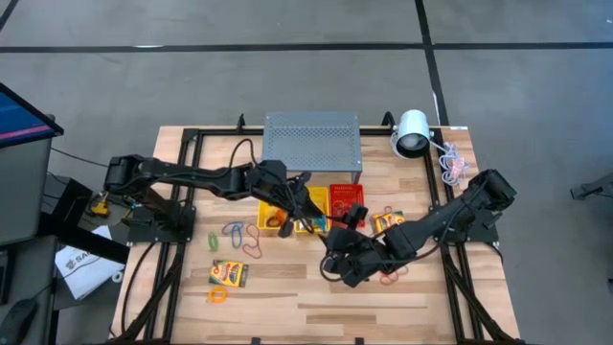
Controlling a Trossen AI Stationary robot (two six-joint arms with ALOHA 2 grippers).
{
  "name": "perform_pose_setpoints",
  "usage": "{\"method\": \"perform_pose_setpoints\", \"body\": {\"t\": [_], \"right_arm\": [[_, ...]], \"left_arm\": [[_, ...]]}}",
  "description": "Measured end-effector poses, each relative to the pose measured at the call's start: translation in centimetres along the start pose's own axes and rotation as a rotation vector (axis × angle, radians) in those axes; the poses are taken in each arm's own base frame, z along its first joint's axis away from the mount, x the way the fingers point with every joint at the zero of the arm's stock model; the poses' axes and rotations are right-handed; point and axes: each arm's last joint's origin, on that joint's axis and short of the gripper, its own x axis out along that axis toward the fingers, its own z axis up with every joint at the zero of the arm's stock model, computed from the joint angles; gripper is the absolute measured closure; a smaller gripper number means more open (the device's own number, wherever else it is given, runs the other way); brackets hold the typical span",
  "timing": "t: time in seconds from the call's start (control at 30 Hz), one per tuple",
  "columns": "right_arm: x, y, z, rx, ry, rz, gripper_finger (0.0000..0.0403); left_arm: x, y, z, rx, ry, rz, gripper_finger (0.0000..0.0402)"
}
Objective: Pick & Place Office Desk Supplies
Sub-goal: Put the blue rubber band into the red bin
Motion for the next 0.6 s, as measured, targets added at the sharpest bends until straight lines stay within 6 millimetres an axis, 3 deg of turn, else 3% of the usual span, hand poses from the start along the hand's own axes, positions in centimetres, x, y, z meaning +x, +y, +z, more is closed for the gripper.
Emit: {"method": "perform_pose_setpoints", "body": {"t": [0.1, 0.37, 0.6], "right_arm": [[0.25, -0.19, 0.07, 0.004, 0.003, -0.007, 0.0219], [0.44, -0.34, 0.13, -0.006, 0.005, -0.013, 0.0386], [0.41, -0.35, 0.07, -0.021, 0.009, -0.014, 0.0399]], "left_arm": [[-0.36, -0.08, 0.28, 0.002, -0.006, 0.0, 0.0394], [-0.3, -0.31, 0.28, 0.003, -0.004, -0.007, 0.0394], [-0.3, -0.31, 0.29, 0.004, -0.005, -0.006, 0.0394]]}}
